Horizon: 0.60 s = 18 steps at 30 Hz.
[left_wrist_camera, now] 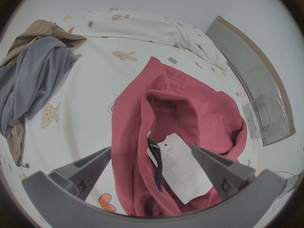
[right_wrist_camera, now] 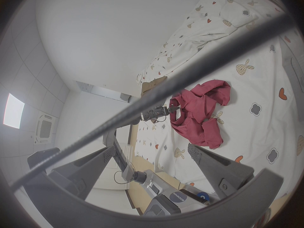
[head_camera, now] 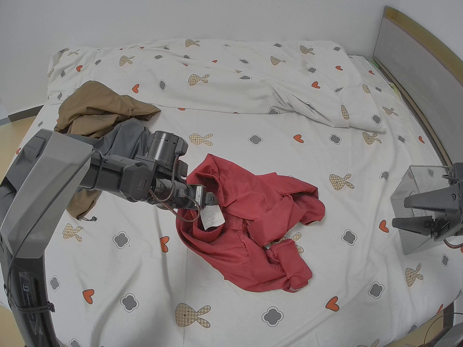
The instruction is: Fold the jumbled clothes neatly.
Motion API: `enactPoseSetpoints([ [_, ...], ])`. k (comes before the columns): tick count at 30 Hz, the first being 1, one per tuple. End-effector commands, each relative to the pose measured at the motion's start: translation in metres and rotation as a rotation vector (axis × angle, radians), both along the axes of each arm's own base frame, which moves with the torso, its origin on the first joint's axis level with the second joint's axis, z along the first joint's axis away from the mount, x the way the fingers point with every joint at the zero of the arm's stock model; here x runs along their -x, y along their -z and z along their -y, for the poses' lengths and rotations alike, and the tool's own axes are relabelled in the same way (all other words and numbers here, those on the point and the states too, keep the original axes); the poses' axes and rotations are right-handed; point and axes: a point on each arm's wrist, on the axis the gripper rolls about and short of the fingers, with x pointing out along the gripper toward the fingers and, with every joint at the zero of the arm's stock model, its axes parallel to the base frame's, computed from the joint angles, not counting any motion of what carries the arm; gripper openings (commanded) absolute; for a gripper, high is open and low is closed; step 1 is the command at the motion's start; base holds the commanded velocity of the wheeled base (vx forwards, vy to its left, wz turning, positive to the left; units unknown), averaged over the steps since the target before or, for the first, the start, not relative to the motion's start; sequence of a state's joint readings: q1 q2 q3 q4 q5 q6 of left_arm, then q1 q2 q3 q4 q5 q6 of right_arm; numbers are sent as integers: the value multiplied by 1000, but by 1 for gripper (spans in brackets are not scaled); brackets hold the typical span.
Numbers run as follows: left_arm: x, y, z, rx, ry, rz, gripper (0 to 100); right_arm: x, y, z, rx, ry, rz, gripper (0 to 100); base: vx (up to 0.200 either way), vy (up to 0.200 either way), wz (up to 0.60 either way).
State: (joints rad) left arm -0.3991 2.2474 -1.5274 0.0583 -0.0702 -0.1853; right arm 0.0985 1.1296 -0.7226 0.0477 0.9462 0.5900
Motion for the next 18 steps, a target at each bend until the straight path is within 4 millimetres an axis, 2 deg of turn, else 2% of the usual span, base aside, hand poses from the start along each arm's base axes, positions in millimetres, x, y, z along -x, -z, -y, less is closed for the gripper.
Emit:
enactPoseSetpoints([
  [1, 5, -10, 2, 9, 6, 17, 100, -2, 0, 0, 0, -1, -4, 100, 0, 0, 0],
  [6, 19, -20, 6, 12, 29, 24, 100, -1, 2, -1, 0, -4, -11, 100, 0, 0, 0],
  [14, 26, -16, 16, 8, 56, 12, 100, -1, 2, 0, 0, -1, -9, 100, 0, 0, 0],
  [18, 34, -30, 22, 23, 75, 38, 100, -1, 2, 0, -1, -4, -12, 100, 0, 0, 0],
])
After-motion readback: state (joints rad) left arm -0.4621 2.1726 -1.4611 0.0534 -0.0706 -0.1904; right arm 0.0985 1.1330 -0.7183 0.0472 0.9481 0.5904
